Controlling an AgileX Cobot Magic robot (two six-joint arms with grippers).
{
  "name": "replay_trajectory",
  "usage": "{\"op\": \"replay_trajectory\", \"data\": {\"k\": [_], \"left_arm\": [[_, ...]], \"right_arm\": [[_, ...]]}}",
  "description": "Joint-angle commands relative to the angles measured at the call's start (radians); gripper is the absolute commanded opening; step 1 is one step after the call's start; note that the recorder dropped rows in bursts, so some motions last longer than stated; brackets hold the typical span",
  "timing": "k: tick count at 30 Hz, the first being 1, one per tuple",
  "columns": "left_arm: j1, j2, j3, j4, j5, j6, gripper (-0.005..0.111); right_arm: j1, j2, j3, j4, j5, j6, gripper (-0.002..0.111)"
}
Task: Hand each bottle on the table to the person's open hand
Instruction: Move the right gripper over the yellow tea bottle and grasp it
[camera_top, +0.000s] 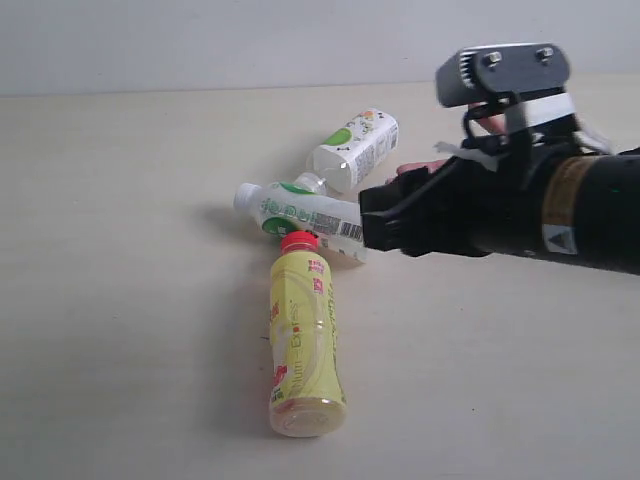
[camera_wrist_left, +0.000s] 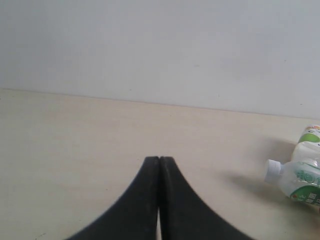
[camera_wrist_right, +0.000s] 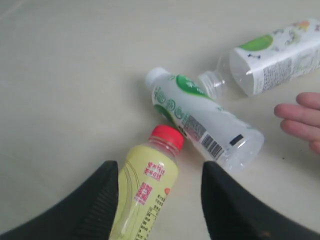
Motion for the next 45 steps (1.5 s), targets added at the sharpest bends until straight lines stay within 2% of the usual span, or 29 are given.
{"op": "replay_trajectory", "data": {"k": [1,5,9,14,19,24,34,45], "left_arm": [[0.001,-0.007,0.000,0.000,-0.001,0.001,0.000],[0.001,-0.007,0.000,0.000,-0.001,0.001,0.000],[0.001,-0.007,0.000,0.000,-0.001,0.001,0.000],[0.001,-0.007,0.000,0.000,-0.001,0.001,0.000],[0.001,-0.007,0.000,0.000,-0.001,0.001,0.000],[0.001,-0.007,0.000,0.000,-0.001,0.001,0.000],[0.001,-0.007,0.000,0.000,-0.001,0.001,0.000],[0.001,-0.007,0.000,0.000,-0.001,0.001,0.000]], "right_arm": [[0.072,0.145,-0.105,-0.007,0.160,-0.003,0.058],[0.130,0.259,-0.221,0.025,0.337,-0.003,0.068],[0.163,0.348,-0.334,0.094,0.460,-0.025,0.073],[0.173,0.449,-0.459,0.345,0.583,-0.190,0.073],[0.173,0.535,-0.530,0.494,0.597,-0.281,0.074],[0.173,0.601,-0.559,0.504,0.619,-0.287,0.080],[0.173,0.667,-0.559,0.504,0.617,-0.305,0.080],[0.173,0.711,-0.559,0.515,0.653,-0.336,0.071]]}}
